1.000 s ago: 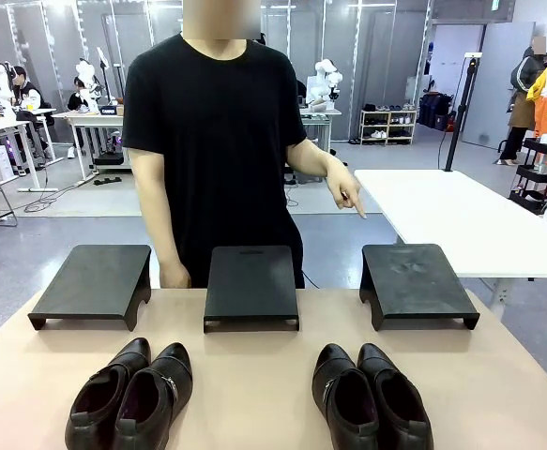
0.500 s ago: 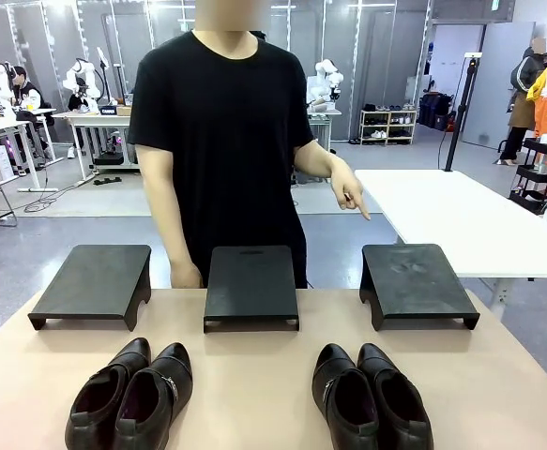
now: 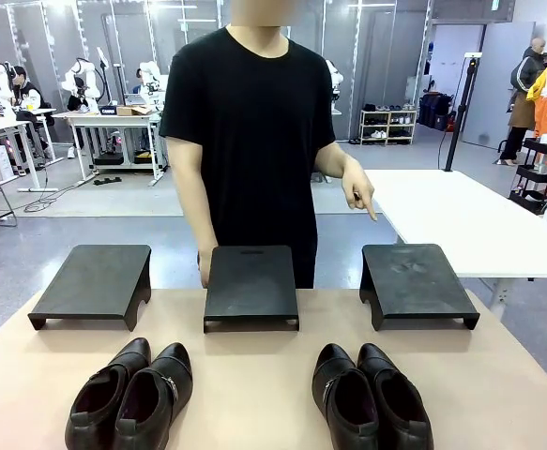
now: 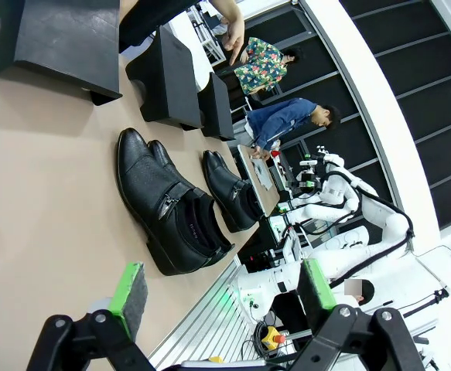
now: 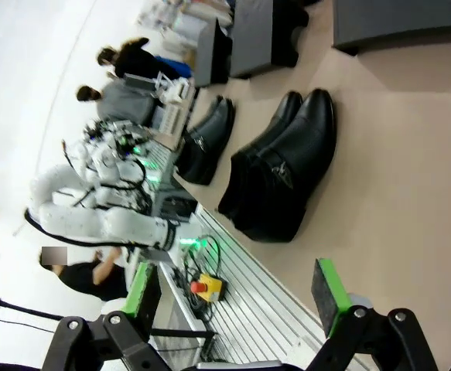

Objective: Place the shoes on the stand as instructed by the person.
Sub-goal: Pick up one pair of Shoes and place it on the Shoes Stand indicated by the person.

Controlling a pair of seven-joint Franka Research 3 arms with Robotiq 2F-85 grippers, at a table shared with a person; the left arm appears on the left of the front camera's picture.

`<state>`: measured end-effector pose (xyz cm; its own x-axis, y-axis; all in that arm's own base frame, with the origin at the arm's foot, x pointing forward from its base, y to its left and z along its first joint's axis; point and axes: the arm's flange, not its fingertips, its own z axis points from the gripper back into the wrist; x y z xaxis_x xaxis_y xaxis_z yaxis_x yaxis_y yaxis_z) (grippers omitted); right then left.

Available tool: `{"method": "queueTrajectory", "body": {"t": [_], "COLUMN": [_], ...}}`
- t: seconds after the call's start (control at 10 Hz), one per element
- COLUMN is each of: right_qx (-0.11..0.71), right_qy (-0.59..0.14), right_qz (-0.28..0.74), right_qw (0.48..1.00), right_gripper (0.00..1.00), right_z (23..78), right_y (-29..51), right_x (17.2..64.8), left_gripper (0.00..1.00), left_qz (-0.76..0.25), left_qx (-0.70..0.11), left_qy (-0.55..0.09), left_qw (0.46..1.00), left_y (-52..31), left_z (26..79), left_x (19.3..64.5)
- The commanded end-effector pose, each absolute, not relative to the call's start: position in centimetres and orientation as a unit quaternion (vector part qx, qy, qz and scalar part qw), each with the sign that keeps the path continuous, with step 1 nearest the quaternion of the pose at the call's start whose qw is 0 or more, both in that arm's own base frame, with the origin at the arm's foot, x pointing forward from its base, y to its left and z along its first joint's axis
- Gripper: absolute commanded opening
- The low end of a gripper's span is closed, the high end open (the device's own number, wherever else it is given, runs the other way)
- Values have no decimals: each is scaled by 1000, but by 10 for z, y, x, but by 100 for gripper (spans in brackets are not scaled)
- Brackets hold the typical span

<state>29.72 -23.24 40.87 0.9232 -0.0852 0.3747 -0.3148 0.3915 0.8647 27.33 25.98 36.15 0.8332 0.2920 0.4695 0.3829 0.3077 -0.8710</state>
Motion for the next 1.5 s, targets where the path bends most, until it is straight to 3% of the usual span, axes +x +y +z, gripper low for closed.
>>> {"method": "queueTrajectory", "body": {"t": [0.0, 0.8, 1.2, 1.4], "right_qx": [493, 346, 272, 229], "right_qy": [-151, -54, -49, -79], "right_qz": [75, 166, 129, 73], "right_qw": [854, 922, 953, 968], "right_gripper": [100, 100, 100, 100], "right_z": [434, 465, 450, 429], "right_y": [-183, 11, 94, 117], "right_x": [278, 269, 274, 281], "left_gripper": [100, 100, 100, 100], "left_qz": [-30, -30, -30, -30], "left_qx": [-588, -588, -588, -588], "left_qy": [-289, -289, -289, -289], "left_qw": [755, 755, 755, 755], "left_y": [261, 261, 261, 261], "left_z": [362, 362, 362, 362], "left_x": [272, 272, 272, 272]}}
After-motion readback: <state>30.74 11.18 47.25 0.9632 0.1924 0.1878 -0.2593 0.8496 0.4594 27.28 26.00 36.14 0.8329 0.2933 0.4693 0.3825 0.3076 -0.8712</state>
